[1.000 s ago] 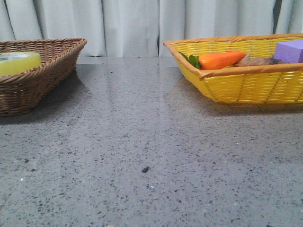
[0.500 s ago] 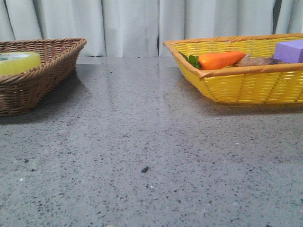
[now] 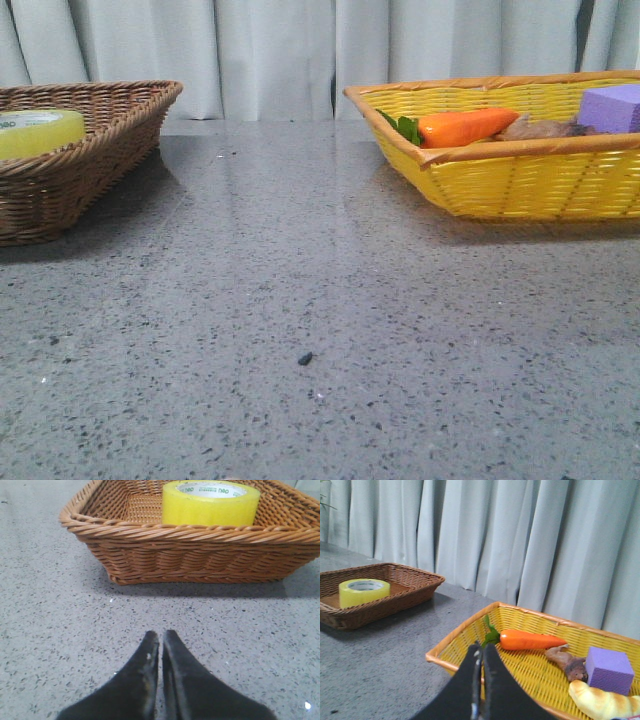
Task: Transfer tape with both arms
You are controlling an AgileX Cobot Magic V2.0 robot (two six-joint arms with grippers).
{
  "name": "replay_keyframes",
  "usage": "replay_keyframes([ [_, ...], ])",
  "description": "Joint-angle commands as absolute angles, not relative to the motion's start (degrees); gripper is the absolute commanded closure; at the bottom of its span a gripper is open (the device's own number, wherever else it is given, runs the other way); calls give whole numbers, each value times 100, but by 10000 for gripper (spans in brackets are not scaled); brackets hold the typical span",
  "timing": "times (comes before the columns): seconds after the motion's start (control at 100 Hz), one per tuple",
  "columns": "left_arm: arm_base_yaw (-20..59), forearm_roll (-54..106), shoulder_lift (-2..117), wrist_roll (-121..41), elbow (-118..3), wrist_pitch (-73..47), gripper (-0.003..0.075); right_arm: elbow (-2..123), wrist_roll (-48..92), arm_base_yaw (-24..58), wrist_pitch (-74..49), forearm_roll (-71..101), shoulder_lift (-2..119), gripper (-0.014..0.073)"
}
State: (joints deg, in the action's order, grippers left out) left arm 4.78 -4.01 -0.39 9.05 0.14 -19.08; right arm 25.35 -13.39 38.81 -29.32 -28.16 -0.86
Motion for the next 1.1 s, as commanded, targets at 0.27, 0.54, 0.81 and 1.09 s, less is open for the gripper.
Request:
replay_keyframes([
  [0.27, 461, -420, -209, 982, 70, -1617, 741, 983, -1347, 1885, 356, -1455, -116, 668],
  [0.54, 461, -420, -209, 982, 70, -1617, 741, -93, -1347, 280, 1341, -929, -116, 668],
  [0.81, 461, -420, -199, 982, 70, -1617, 741, -187, -250, -472, 0, -54, -164, 668],
  [1.09, 461, -420, -199, 982, 70, -1617, 741, -187, -110, -501, -1617, 58, -177, 668],
])
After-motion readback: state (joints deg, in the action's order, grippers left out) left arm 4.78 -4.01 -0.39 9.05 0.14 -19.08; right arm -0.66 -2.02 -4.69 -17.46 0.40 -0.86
